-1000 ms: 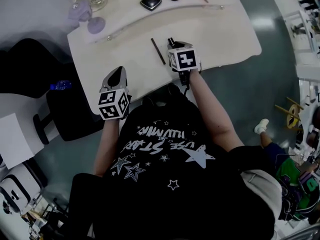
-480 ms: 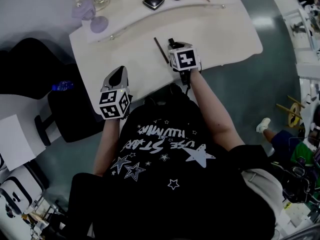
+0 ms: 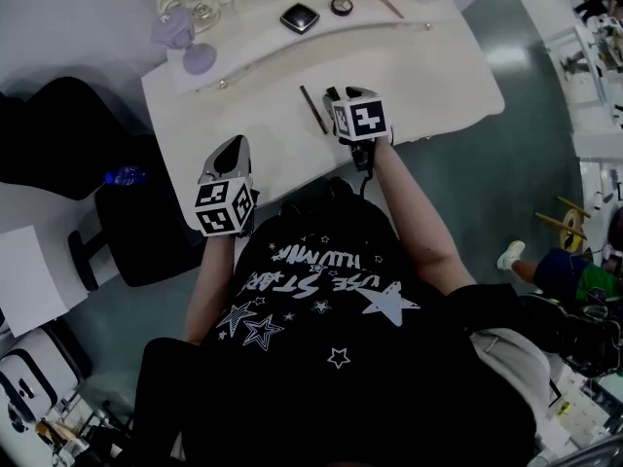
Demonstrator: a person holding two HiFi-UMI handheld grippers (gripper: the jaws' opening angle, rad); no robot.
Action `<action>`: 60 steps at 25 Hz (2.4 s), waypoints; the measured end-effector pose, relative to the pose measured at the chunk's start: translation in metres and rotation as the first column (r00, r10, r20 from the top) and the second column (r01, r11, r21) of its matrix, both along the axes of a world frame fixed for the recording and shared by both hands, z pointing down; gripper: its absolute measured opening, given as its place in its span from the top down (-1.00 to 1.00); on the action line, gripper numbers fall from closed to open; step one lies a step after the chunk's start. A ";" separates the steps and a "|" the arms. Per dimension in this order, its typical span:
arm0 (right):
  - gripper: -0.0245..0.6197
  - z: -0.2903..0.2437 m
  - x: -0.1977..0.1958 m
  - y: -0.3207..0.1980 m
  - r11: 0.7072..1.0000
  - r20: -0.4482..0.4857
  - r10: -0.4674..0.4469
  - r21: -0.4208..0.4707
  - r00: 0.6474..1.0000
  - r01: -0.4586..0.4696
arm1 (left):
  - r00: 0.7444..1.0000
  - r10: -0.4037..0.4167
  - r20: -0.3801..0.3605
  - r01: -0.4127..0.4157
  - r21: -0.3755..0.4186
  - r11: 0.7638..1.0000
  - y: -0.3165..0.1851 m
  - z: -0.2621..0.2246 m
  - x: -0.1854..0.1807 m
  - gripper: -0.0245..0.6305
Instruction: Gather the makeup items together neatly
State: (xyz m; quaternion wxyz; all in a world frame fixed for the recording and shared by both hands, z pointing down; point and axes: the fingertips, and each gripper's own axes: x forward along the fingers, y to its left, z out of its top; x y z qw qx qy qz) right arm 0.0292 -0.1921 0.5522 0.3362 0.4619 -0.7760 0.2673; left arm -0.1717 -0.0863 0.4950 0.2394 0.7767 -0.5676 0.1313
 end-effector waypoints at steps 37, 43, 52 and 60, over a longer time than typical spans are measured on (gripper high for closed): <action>-0.52 -0.083 -0.082 -0.156 0.927 0.064 -0.351 0.166 0.934 0.337 | 0.956 -0.292 0.030 0.292 -0.028 0.956 -0.043 -0.009 -0.015 0.92; -0.48 -0.071 -0.089 -0.168 0.925 0.037 -0.371 0.108 0.928 0.365 | 0.946 -0.323 0.036 0.324 -0.042 0.945 -0.042 -0.007 -0.016 0.92; -0.27 -0.059 -0.091 -0.173 0.922 -0.029 -0.379 0.067 0.925 0.381 | 0.936 -0.351 0.035 0.353 -0.050 0.934 -0.036 -0.002 -0.016 0.92; -0.20 -0.059 -0.089 -0.174 0.925 -0.042 -0.372 0.062 0.927 0.374 | 0.930 -0.366 0.030 0.367 -0.038 0.929 -0.033 -0.003 -0.021 0.92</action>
